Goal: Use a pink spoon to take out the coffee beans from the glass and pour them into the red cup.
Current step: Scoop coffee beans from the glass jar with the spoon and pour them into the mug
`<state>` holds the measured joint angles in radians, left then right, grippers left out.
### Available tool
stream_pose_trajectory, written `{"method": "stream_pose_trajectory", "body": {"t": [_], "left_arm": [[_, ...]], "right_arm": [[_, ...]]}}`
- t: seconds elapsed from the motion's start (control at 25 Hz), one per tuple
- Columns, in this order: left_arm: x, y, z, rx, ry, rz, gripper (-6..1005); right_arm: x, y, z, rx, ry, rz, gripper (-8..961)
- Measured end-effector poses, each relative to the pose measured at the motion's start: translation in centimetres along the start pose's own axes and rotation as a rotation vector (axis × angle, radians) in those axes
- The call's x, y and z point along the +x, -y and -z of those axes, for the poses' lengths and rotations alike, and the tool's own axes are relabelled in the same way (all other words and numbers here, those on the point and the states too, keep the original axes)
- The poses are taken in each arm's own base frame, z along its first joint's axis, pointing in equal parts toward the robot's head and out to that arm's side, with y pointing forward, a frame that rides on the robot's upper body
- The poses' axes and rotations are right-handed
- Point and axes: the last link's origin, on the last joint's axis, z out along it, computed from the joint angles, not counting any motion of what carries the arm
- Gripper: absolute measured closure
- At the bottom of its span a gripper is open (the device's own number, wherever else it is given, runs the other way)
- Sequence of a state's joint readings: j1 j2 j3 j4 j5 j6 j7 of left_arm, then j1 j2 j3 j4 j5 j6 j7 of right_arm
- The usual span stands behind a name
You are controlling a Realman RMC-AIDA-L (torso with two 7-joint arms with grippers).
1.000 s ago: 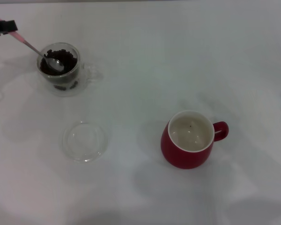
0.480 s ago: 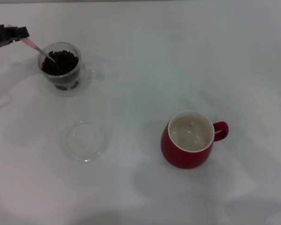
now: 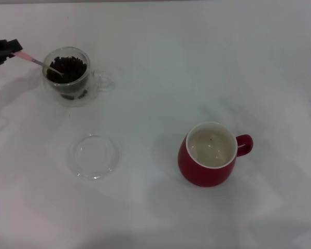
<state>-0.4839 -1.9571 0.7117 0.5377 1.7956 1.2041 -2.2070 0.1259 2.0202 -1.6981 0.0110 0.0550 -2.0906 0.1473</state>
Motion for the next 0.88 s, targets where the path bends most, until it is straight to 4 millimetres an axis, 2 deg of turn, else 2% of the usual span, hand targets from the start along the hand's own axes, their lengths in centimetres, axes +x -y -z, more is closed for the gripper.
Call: {"method": "stream_pose_trajectory", "body": {"t": [0.4, 0.88], "left_arm": [[-0.9, 1.5, 2.2, -0.05, -0.129, 0.159, 871], [-1.2, 0.5, 3.0, -0.165, -0.153, 0.167, 872]], "right_arm": [[0.5, 0.0, -0.5, -0.008, -0.015, -0.003, 416], [0.9, 0.1, -1.3, -0.013, -0.013, -0.004, 416]]}}
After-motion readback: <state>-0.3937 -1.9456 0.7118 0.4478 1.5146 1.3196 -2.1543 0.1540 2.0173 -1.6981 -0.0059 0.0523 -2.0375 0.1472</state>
